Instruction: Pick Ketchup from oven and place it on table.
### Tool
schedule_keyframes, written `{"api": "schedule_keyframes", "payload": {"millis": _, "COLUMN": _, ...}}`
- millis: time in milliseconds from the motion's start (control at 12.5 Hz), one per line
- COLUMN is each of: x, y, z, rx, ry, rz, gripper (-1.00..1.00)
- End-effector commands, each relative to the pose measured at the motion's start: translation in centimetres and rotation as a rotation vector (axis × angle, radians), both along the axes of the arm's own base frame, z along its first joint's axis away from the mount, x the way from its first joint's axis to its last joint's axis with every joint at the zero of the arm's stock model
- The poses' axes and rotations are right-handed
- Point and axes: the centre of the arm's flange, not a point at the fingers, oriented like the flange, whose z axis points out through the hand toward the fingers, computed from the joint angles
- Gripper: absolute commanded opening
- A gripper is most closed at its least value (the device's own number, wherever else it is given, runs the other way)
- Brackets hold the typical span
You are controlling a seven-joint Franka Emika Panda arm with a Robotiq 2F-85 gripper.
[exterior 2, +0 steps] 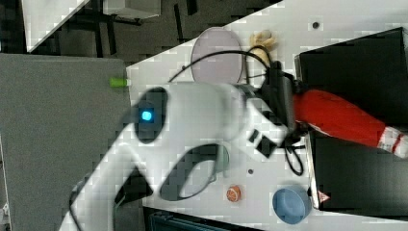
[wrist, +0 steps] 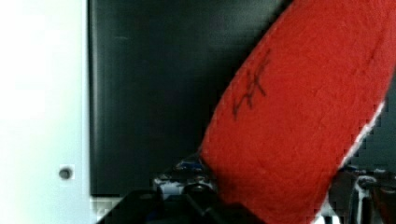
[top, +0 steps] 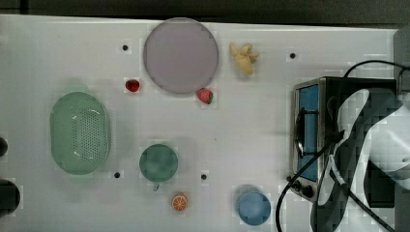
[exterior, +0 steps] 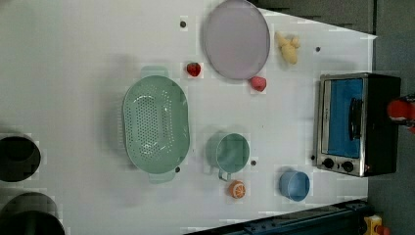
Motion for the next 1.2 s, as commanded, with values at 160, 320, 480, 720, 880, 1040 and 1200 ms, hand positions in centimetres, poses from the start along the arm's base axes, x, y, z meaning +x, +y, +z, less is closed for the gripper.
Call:
{"api": "schedule_keyframes", "payload": {"millis": 160, "x": 2.7, "y": 7.8, "z": 14.7, "rx": -0.019, "ry": -0.103, "rz": 0.162, "gripper": 0.27}}
{"api": "schedule_keyframes", "payload": {"millis": 320, "x": 4.1, "y": 14.3, "z": 18.2, "rx": 0.01, "ry": -0.107, "rz": 0.278, "gripper": 0.27}}
{"api": "schedule_keyframes", "payload": {"millis": 480, "x": 4.7, "y": 21.5, "z": 19.5, "rx": 0.059, "ry": -0.077, "rz": 0.403, "gripper": 0.27}}
{"api": "schedule_keyframes", "payload": {"millis": 720, "x": 5.4, "y": 30.6, "z": 18.7, "rx": 0.111, "ry": -0.001, "rz": 0.56, "gripper": 0.27}}
{"api": "schedule_keyframes", "payload": {"millis": 880, "x": 5.5, "y": 35.2, "z": 16.8, "rx": 0.13, "ry": 0.035, "rz": 0.64, "gripper": 0.27}}
{"api": "schedule_keyframes", "payload": {"millis": 1040, "x": 5.2, "y": 38.0, "z": 14.0, "rx": 0.148, "ry": 0.087, "rz": 0.685, "gripper": 0.26}}
{"api": "schedule_keyframes", "payload": {"millis": 1200, "x": 4.7, "y": 38.9, "z": 10.4, "rx": 0.146, "ry": 0.135, "rz": 0.703, "gripper": 0.27}}
